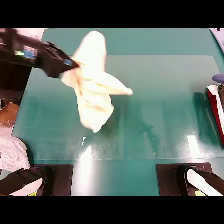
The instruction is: Fold the shirts.
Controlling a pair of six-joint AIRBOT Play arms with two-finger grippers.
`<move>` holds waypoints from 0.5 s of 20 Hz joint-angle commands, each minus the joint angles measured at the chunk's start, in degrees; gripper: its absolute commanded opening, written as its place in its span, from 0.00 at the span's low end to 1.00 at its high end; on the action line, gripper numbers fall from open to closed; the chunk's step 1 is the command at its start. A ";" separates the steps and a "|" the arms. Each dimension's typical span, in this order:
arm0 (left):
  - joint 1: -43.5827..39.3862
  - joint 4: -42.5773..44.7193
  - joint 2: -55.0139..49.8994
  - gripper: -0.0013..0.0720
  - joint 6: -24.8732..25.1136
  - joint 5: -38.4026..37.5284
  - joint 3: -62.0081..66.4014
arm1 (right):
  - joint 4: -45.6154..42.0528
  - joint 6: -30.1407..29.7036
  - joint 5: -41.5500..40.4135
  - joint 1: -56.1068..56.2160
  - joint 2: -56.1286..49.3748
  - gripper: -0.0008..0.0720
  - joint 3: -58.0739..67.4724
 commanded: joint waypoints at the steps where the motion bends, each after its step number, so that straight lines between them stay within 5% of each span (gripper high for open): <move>1: -6.36 -0.72 -7.96 0.05 1.40 0.15 1.51 | 0.11 0.07 -0.37 0.00 0.09 0.03 0.04; 5: -5.88 1.11 -20.37 0.06 2.54 1.42 1.53 | 0.04 0.07 1.53 0.00 0.09 0.03 0.04; 7: -3.58 2.14 -22.32 0.76 0.92 -2.23 1.51 | -0.11 0.07 1.68 -0.02 0.09 0.03 0.04; 10: 2.64 2.51 -21.68 0.77 -1.03 -10.43 1.27 | -0.20 0.07 1.68 -0.02 0.07 0.03 0.04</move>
